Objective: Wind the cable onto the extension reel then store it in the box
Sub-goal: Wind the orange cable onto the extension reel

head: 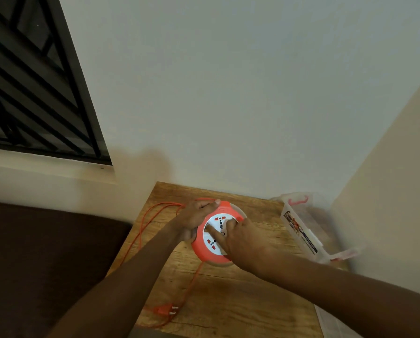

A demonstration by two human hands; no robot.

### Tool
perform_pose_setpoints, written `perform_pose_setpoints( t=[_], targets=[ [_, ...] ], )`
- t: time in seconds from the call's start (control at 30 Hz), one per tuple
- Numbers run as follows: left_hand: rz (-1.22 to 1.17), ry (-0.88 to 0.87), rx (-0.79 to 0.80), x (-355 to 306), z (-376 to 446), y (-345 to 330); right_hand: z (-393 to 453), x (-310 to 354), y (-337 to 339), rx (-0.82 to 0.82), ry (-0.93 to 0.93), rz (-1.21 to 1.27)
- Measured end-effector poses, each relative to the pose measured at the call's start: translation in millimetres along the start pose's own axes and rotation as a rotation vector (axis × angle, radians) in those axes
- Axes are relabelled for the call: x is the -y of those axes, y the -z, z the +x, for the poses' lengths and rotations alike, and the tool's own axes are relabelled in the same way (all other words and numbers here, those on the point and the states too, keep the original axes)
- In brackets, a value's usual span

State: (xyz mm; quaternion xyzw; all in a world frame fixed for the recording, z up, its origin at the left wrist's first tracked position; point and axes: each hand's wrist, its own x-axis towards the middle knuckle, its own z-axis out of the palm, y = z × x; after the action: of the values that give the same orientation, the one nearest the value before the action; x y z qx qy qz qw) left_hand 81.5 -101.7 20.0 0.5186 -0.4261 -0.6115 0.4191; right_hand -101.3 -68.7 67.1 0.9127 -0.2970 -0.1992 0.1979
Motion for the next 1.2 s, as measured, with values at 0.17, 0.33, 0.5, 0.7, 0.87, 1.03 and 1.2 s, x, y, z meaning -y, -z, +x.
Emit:
perform_pose_setpoints(
  t=[0.17,0.33,0.5,0.7,0.87,1.03,1.2],
  targets=[
    [-0.002,0.013,-0.031,11.5,3.3,6.3,3.8,16.1,-2.2,-0.003,-0.027,-0.002],
    [-0.058,0.073,-0.020,18.7,-0.6,8.2,2.5,19.8,-7.7,-0.020,0.001,0.005],
    [-0.124,0.067,0.015,17.1,-5.4,18.6,9.7,15.4,3.6,-0.202,0.157,-0.011],
    [-0.032,0.050,0.070,5.6,-12.2,36.6,13.9,17.2,8.1,-0.205,0.334,-0.099],
    [-0.063,0.009,0.083,2.4,-19.9,59.1,19.0,22.5,19.6,-0.188,0.280,-0.210],
    [-0.057,-0.022,0.089,3.5,-29.3,70.0,21.6,24.7,21.7,-0.182,0.283,-0.209],
    [-0.033,-0.059,0.048,6.0,-38.2,62.7,27.9,42.3,17.6,-0.174,0.159,-0.177]
  ],
)
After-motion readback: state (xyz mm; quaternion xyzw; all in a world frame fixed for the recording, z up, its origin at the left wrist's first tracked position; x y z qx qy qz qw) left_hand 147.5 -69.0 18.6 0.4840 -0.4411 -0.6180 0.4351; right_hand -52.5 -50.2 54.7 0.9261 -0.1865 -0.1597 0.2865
